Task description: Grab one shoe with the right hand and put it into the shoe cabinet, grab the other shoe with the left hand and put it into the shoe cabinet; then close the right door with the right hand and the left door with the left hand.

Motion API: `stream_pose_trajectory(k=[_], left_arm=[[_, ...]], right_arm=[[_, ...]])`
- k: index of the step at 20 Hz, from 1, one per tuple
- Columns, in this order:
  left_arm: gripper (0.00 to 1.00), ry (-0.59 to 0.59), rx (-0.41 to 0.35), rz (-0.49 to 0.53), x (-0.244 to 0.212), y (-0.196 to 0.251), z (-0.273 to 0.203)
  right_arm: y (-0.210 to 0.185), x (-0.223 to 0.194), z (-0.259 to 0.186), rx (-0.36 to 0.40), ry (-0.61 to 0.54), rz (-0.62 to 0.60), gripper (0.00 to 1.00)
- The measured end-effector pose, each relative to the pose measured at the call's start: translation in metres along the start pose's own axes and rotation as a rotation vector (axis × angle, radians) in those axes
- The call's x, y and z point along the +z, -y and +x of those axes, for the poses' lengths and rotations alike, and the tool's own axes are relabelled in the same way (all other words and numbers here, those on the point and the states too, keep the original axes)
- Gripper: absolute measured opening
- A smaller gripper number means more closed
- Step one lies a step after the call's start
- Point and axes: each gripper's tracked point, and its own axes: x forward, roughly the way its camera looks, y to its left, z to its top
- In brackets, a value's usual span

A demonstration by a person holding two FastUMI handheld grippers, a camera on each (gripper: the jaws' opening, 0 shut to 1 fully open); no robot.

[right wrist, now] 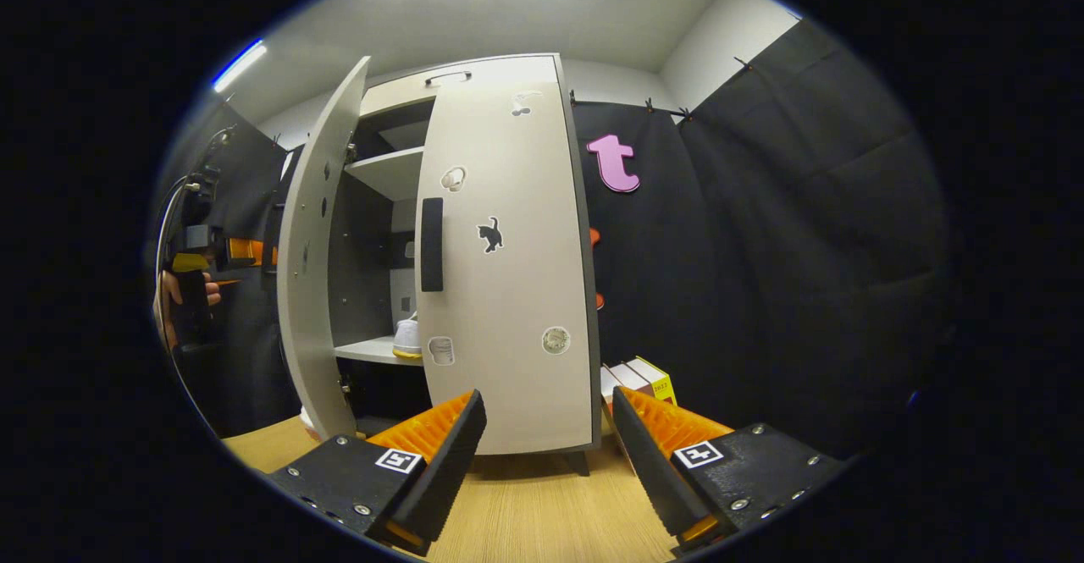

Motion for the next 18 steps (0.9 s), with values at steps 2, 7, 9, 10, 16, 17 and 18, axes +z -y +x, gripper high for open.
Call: stream_pose_trajectory(k=[2, 7, 9, 10, 16, 17, 18], left_arm=[[0.91, -0.019, -0.044, 0.006, -0.009, 0.019, 0.007], [0.96, -0.005, -0.041, 0.005, -0.004, 0.025, 0.001], [0.96, 0.011, -0.027, 0.031, -0.001, 0.024, -0.009], [0.93, 0.016, -0.020, 0.043, 0.000, 0.023, -0.014], [0.96, 0.017, -0.017, 0.083, -0.020, 0.037, -0.058], [0.96, 0.018, -0.018, 0.085, -0.025, 0.039, -0.066], [0.96, 0.018, -0.017, 0.088, -0.031, 0.042, -0.074]], right_arm=[[0.003, 0.001, -0.001, -0.006, 0.000, -0.001, 0.93], [0.009, 0.005, -0.003, -0.019, 0.011, 0.009, 0.92], [0.006, 0.004, -0.001, -0.016, 0.008, 0.018, 0.92], [0.004, 0.004, 0.000, -0.012, 0.006, 0.025, 0.92], [-0.006, 0.005, 0.003, 0.020, 0.004, 0.033, 0.93], [-0.008, 0.005, 0.004, 0.025, 0.004, 0.031, 0.93], [-0.010, 0.005, 0.004, 0.030, 0.002, 0.029, 0.92]])
